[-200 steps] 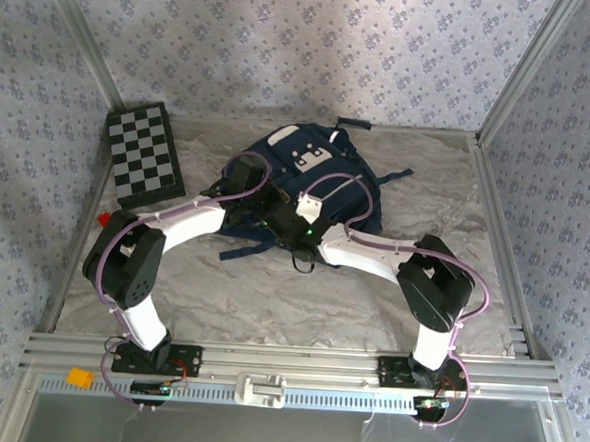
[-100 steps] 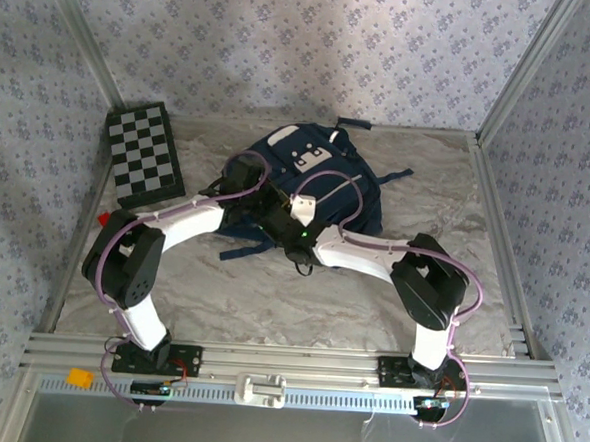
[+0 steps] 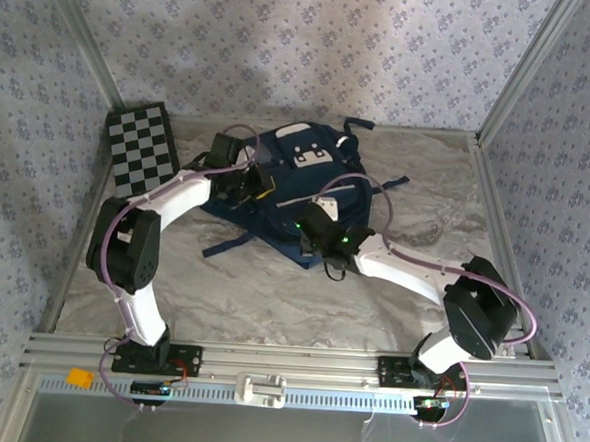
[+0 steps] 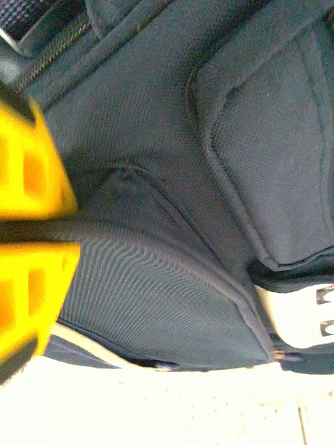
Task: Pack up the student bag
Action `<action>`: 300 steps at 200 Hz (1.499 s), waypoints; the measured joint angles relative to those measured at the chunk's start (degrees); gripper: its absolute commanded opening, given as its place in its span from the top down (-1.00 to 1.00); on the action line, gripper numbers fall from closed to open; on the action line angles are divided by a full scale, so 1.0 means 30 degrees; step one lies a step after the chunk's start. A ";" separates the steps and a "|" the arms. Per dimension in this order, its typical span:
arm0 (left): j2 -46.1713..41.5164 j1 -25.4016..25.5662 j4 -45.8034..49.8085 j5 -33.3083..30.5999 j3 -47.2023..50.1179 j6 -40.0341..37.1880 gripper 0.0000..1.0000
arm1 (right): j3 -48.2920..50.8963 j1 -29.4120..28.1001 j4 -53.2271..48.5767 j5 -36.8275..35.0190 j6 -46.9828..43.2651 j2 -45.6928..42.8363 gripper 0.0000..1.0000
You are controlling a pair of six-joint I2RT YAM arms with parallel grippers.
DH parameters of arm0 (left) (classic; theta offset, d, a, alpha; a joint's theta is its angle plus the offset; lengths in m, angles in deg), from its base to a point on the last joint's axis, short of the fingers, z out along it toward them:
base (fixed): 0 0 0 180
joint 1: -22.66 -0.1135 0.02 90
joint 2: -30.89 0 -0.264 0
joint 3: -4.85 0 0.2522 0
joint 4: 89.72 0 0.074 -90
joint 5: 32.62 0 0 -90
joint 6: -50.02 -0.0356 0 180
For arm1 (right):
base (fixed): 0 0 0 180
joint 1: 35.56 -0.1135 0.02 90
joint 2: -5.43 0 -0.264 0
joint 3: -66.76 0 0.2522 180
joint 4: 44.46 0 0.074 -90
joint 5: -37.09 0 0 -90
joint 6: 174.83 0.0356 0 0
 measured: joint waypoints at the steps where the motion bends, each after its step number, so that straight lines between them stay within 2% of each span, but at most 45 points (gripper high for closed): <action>1: 0.0007 -0.0029 -0.0015 0.0044 0.0000 -0.0007 -0.06 | -0.0087 -0.0022 0.0036 0.0080 -0.0015 0.0095 1.00; 20: -0.0372 -0.0758 -0.0918 0.0532 0.0430 -0.0350 -0.14 | -0.0430 -0.0138 0.0692 0.0991 -0.0240 0.0845 1.00; 43: -0.3009 -0.0911 -0.2754 0.0117 0.3847 0.1180 -0.17 | -0.0437 0.0036 0.0984 0.1676 -0.0444 0.1464 1.00; 67: -0.5333 0.0393 -0.4488 -0.0590 0.7395 0.4590 -0.21 | -0.0430 0.0291 0.1246 0.2069 -0.0576 0.1639 1.00; 98: -0.4787 0.2280 -0.6266 -0.1996 0.8954 0.7905 -0.19 | -0.0423 0.0401 0.1421 0.2215 -0.0678 0.1647 1.00; 107: -0.4408 0.2550 -0.6564 -0.2390 0.8896 0.8429 -0.15 | -0.0423 0.0430 0.1486 0.2266 -0.0765 0.1668 1.00; 120: -0.3985 0.2732 -0.6863 -0.2914 0.8692 0.9092 0.02 | -0.0423 0.0525 0.1581 0.2339 -0.0867 0.1712 1.00; 133: -0.3585 0.2841 -0.7257 -0.3337 0.8451 0.9661 0.05 | -0.0423 0.0619 0.1610 0.2412 -0.0947 0.1727 1.00; 152: -0.3133 0.2849 -0.7431 -0.3599 0.7949 1.0054 0.25 | -0.0423 0.0670 0.1690 0.2419 -0.1137 0.1734 1.00; 161: -0.3067 0.2929 -0.7264 -0.3796 0.7752 1.0265 0.28 | -0.0423 0.0678 0.1690 0.2412 -0.1246 0.1749 1.00; 169: -0.3067 0.3002 -0.7031 -0.3985 0.7592 1.0244 0.36 | -0.0423 0.0707 0.1705 0.2412 -0.1370 0.1770 1.00; 180: -0.3016 0.3104 -0.6747 -0.4211 0.7322 1.0185 0.67 | -0.0430 0.0750 0.1734 0.2390 -0.1494 0.1843 1.00; 195: -0.2790 0.3206 -0.6339 -0.4459 0.6878 1.0091 1.00 | -0.0444 0.0838 0.1734 0.2317 -0.1588 0.1974 1.00; 233: -0.2616 0.2871 -0.5013 -0.4255 0.5923 0.8648 1.00 | -0.0838 0.1049 0.1071 0.1377 -0.2091 0.2098 1.00; 261: -0.3279 0.1384 -0.3096 -0.3082 0.5574 0.5639 1.00 | -0.0641 0.1530 0.0051 0.0408 -0.2441 0.1756 1.00; 300: -0.4124 -0.2062 0.0350 -0.1647 0.4728 0.0423 1.00 | -0.0342 0.5297 -0.1421 -0.1049 -0.3453 0.1457 1.00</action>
